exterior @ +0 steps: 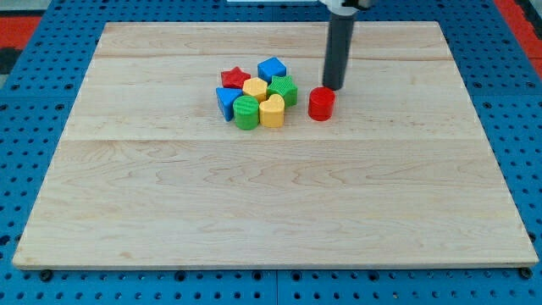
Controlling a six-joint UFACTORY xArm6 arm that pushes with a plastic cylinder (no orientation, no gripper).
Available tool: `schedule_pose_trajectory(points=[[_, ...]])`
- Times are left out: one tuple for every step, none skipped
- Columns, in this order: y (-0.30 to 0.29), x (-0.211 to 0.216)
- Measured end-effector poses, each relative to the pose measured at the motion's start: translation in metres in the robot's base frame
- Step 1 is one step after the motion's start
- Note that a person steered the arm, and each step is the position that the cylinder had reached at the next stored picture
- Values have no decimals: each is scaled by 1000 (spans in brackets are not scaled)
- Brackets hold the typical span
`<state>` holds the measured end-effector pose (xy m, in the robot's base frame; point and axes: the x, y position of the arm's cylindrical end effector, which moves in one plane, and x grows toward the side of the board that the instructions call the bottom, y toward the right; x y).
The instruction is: Place the red circle into the blue cube
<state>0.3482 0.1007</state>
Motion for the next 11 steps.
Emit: schedule_pose_trajectory(points=[[24, 22], [41, 36], [24, 43], [14, 43], [3, 40], [4, 53], [-21, 68], [-40, 47], [-35, 14], [-27, -13], [-20, -27]])
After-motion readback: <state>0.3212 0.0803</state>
